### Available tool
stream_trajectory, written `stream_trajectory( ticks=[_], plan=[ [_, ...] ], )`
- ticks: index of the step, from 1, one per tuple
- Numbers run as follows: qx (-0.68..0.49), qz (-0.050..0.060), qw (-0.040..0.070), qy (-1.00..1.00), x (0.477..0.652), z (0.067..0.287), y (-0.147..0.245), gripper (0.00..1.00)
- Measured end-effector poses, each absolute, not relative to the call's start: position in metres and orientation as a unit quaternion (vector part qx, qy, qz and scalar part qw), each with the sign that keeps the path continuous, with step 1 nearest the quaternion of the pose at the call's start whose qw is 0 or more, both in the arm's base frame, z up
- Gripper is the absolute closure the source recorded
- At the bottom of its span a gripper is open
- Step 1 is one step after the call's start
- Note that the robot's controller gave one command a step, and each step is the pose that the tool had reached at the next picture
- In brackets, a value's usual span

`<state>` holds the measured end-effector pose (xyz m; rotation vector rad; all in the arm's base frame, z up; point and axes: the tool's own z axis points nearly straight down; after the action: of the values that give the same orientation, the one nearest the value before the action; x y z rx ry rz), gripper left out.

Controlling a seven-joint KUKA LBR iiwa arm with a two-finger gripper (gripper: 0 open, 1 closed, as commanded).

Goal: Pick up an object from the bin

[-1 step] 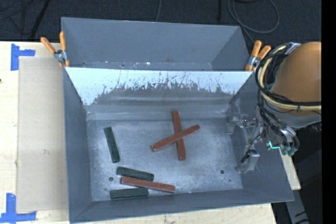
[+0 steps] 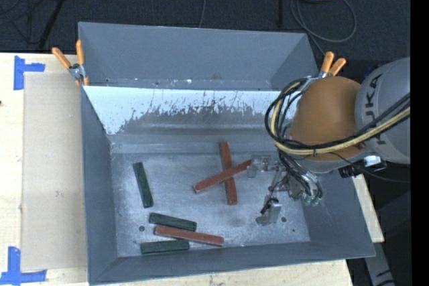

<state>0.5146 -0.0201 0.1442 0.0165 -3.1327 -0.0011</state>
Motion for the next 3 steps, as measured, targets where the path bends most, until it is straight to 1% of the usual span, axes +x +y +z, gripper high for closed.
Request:
stream_trajectory(
  ticks=[1,2,3],
  plan=[
    [0.015,0.001,-0.008,-1.0,0.552,0.076,-0.01,0.0],
    [0.1,-0.001,-0.001,-0.995,0.587,0.073,0.043,0.0],
    [0.114,-0.001,-0.002,-0.993,0.602,0.07,0.101,0.0]
  ],
)
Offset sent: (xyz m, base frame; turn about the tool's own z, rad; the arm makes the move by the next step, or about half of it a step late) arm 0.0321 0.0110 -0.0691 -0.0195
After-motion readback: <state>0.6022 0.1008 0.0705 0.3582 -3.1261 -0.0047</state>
